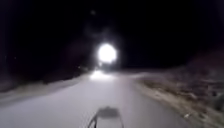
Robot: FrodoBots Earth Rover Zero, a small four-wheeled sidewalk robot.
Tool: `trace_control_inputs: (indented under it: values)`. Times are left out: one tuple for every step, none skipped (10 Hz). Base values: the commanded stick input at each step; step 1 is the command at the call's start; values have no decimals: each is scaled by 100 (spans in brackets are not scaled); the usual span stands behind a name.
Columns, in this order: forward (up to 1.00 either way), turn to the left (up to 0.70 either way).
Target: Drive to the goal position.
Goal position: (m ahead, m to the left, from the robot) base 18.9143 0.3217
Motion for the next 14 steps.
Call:
trace_control_inputs:
  values:
    - [100,0]
    - [100,0]
    - [100,0]
    - [100,0]
    - [100,0]
    - [100,0]
    - [100,0]
    - [100,0]
    - [100,0]
    - [100,0]
    - [100,0]
    - [100,0]
    - [100,4]
    - [100,21]
